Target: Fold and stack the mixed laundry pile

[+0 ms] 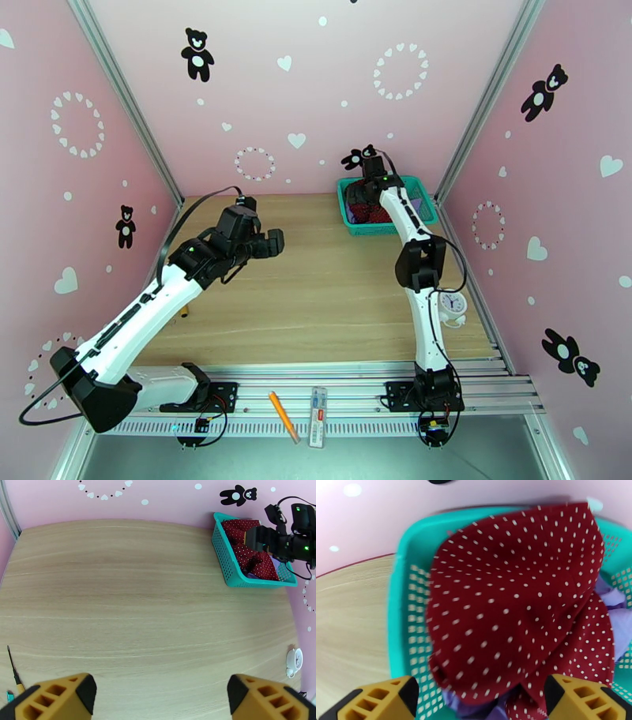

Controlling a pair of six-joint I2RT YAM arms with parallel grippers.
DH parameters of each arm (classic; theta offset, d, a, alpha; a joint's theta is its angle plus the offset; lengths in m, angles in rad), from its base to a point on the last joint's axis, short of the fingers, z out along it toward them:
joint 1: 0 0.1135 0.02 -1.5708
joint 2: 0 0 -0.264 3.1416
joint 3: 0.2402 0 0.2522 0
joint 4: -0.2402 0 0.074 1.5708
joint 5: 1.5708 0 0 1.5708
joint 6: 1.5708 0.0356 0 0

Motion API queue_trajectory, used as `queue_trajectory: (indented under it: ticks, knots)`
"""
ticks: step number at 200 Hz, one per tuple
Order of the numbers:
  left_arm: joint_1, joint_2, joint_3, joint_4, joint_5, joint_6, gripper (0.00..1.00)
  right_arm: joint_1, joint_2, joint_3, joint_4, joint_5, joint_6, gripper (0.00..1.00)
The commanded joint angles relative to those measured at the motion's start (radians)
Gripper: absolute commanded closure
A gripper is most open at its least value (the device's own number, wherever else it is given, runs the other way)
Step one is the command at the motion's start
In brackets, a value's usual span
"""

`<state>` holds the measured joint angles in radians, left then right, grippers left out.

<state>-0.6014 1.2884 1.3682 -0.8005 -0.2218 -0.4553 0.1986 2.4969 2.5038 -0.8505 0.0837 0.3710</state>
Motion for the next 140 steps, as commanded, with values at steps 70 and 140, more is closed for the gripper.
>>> queue_trajectory:
  ticks: [70,140]
  knots:
    - [-0.01,-0.015,0.035,0.006,0.016,0.033,0.28,-0.021,-0.025,0.04,0.021,-0.048,0.03,1.0]
    - [-0.031,-0.076,0.089,-0.038,0.022,0.048,0.37,0.085,-0.447,-0.029,0.048,-0.027,-0.146,1.0]
